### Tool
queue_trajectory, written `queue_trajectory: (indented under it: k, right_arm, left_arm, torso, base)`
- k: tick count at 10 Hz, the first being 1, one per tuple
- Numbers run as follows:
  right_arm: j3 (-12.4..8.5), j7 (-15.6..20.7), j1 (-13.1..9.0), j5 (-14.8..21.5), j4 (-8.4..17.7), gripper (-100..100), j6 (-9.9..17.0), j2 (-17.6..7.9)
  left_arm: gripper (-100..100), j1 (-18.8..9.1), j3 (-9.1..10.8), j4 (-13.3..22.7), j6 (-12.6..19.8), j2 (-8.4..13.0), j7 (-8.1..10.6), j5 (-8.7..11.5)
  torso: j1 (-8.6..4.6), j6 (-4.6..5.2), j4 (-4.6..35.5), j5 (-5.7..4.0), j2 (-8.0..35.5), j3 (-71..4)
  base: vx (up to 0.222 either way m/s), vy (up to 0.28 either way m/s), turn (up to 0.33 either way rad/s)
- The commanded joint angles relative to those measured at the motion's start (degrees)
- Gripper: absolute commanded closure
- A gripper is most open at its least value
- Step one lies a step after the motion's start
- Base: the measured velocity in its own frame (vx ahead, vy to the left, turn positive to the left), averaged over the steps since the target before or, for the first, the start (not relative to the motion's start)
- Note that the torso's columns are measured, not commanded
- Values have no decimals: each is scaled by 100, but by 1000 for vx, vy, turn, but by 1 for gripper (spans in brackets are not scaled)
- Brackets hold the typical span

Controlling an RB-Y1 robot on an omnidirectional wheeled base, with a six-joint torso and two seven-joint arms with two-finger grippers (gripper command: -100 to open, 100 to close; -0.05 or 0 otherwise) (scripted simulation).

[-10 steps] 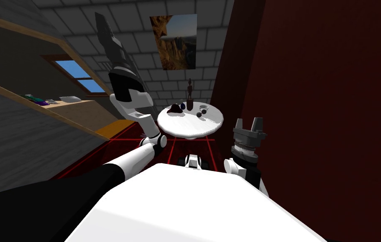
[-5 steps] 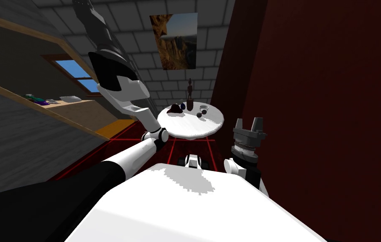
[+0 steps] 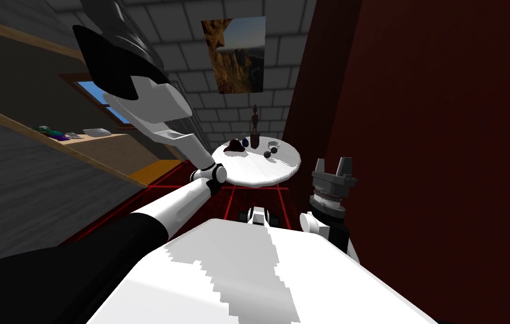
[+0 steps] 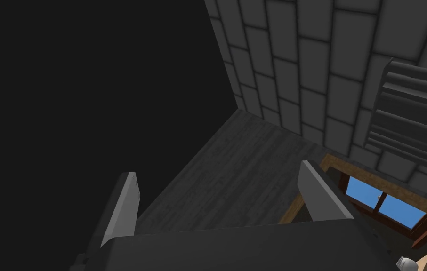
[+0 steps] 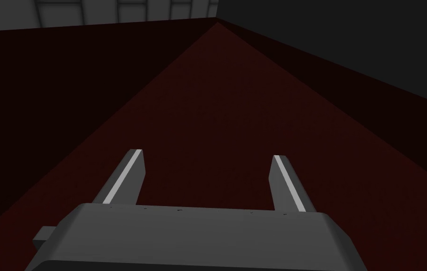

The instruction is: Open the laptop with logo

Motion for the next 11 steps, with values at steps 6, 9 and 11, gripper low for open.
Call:
queue_trajectory:
  k: [6,9,11]
  right_arm:
    - [0,0,0,0,0,0,0,0]
    - [0,0,0,0,0,0,0,0]
    - [0,0,0,0,0,0,0,0]
  left_arm:
    - [-100,-1273,235,297,742,-39,1,5]
    - [-100,-1739,332,440,1062,-65,5,16]
    - [-100,-2112,422,585,1373,-95,11,33]
  torso:
    - [0,0,0,0,0,0]
    - [0,0,0,0,0,0]
    - [1,-1,1,0,2,2]
  base:
    - [18,4,19]
    - [17,6,23]
    - [16,11,42]
